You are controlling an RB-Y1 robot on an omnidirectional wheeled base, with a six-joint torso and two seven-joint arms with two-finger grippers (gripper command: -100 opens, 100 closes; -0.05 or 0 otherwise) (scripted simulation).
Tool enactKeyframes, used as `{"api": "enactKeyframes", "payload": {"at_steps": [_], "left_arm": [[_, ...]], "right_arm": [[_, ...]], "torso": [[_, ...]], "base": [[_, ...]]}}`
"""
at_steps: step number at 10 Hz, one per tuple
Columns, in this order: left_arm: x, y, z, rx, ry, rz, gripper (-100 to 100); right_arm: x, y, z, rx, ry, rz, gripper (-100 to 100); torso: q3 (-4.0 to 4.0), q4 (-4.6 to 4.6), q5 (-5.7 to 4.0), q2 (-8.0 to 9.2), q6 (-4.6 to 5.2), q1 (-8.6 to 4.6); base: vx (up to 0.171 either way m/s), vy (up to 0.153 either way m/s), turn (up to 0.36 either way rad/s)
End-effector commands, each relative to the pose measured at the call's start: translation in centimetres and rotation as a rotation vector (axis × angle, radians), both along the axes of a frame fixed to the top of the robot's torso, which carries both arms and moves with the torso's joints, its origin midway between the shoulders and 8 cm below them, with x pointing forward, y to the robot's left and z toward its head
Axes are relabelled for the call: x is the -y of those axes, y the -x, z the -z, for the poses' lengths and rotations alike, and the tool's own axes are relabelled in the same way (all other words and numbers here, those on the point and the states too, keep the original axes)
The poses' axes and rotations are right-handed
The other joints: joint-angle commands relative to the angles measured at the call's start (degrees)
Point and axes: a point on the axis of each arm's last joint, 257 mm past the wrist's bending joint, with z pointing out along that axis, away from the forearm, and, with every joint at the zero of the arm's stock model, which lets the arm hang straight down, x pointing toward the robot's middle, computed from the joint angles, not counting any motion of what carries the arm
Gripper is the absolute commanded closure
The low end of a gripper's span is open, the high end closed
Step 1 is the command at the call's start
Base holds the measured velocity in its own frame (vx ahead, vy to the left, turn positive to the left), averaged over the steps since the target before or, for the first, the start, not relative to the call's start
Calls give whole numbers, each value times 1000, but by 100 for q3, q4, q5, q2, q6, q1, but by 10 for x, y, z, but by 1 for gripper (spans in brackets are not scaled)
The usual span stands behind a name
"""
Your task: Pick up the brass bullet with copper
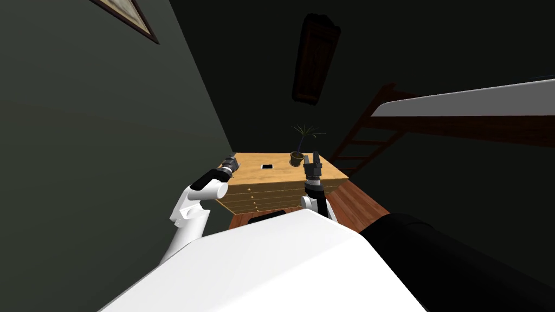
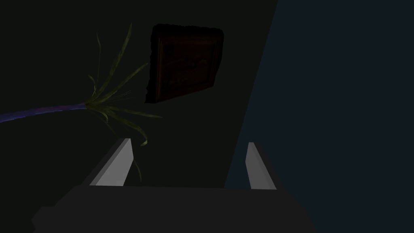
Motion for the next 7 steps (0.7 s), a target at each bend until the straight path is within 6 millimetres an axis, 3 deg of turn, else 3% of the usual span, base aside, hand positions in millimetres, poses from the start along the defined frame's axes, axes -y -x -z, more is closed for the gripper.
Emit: {"api": "enactKeyframes", "payload": {"at_steps": [1,7], "left_arm": [[0,-5,5,-36,-9,-1,-100],[-5,-11,32,-168,-35,-17,-100]], "right_arm": [[0,0,0,0,0,0,0],[0,0,0,0,0,0,0]], "torso": [[0,0,0,0,0,0],[1,0,0,1,-1,2]], "base": [[7,4,-131],[5,9,-49]]}}
